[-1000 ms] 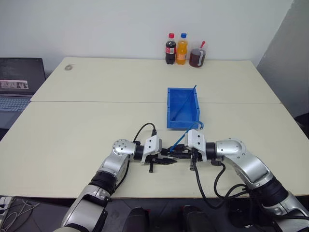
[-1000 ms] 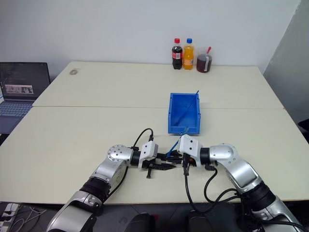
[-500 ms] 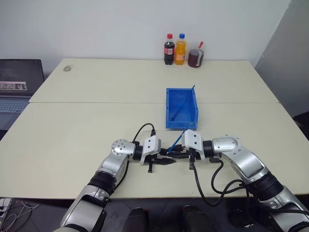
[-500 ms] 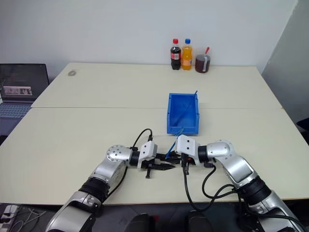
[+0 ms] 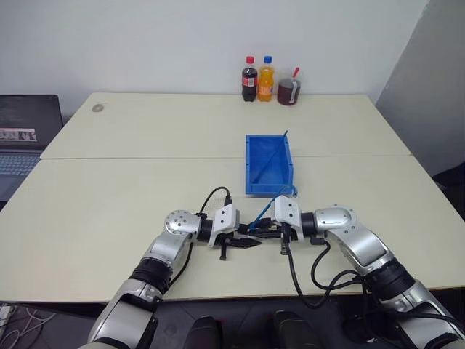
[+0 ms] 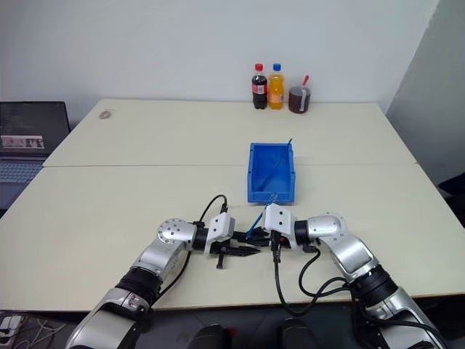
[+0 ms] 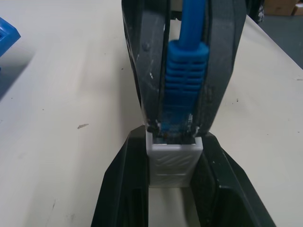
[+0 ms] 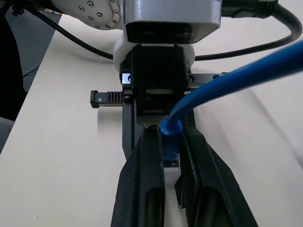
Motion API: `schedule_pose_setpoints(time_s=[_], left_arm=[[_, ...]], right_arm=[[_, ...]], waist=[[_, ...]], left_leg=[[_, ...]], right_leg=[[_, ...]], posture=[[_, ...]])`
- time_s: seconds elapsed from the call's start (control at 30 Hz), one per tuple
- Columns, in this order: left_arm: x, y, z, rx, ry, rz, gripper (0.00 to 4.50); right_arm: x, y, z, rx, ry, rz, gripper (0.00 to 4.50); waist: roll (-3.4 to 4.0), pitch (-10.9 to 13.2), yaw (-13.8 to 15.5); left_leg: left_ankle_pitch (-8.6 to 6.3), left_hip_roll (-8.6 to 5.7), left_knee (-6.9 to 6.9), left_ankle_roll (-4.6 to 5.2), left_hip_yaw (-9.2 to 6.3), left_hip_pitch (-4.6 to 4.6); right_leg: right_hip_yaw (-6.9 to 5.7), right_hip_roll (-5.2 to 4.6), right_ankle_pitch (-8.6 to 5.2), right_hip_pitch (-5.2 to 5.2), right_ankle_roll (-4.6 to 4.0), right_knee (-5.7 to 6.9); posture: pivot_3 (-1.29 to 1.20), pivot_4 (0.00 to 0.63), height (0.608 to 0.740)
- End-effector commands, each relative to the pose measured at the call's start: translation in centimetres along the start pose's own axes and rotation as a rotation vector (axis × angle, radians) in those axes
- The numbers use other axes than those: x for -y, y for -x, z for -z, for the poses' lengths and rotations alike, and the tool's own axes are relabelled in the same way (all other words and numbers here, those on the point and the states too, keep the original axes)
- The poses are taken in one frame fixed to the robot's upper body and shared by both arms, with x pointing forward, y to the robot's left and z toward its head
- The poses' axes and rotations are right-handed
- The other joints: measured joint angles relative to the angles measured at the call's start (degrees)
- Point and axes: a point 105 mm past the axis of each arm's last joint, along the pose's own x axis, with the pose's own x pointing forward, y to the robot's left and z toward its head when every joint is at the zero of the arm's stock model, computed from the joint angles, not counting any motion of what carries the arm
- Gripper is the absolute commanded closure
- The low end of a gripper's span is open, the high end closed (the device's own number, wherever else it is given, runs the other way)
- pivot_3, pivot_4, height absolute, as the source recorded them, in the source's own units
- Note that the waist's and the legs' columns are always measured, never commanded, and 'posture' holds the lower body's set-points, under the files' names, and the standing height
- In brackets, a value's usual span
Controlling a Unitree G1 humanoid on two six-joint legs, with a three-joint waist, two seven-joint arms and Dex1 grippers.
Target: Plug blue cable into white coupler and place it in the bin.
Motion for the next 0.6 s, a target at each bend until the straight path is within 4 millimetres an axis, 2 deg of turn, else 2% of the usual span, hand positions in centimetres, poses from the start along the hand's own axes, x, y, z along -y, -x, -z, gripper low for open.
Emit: schedule_pose_setpoints(time_s=[0.03, 0.27, 0.33, 0.5, 0.6], left_arm=[[0.0, -0.6, -0.9, 0.022, -0.041, 0.015, 3.69], [0.1, -0.7, -0.9, 0.023, -0.041, 0.020, 3.69], [0.4, -0.3, -0.5, 0.002, -0.044, 0.051, 3.13], [0.1, 1.5, 0.3, -0.059, -0.098, 0.059, 2.26], [-1.3, 4.4, -0.9, -0.069, -0.121, -0.008, 1.64]], right_arm=[[-1.1, 0.2, 6.3, -0.217, -0.157, 0.005, 4.32], [-0.8, 0.3, 6.9, -0.230, -0.164, 0.020, 4.32], [-0.3, 0.5, 6.4, -0.203, -0.153, 0.053, 4.32], [0.5, 1.0, 3.1, -0.103, -0.106, 0.119, 4.32], [1.5, 2.7, -1.3, 0.030, -0.140, 0.214, 4.32]], waist=[[0.00, -0.06, -0.08], [-0.03, -0.11, -0.12], [-0.04, -0.16, -0.14], [-0.05, -0.16, -0.16], [-0.05, -0.10, -0.15]], left_leg=[[0.00, 0.00, -0.01, 0.00, 0.00, 0.02], [0.00, 0.00, -0.02, 0.00, -0.02, 0.07], [0.00, 0.00, -0.04, 0.00, -0.04, 0.11], [-0.01, 0.00, -0.10, -0.01, -0.07, 0.10], [-0.01, -0.01, -0.17, -0.02, -0.06, -0.04]], right_leg=[[0.00, 0.00, 0.00, 0.01, 0.00, 0.00], [0.01, -0.01, -0.02, 0.04, -0.03, -0.01], [0.02, -0.01, -0.02, 0.06, -0.03, -0.01], [0.08, -0.04, -0.05, 0.03, -0.09, -0.04], [0.12, -0.07, -0.07, -0.12, -0.11, -0.06]], posture=[[0.00, 0.150, 0.740], [0.00, 0.150, 0.740], [0.00, 0.150, 0.740], [0.00, 0.150, 0.740], [0.00, 0.150, 0.740]])
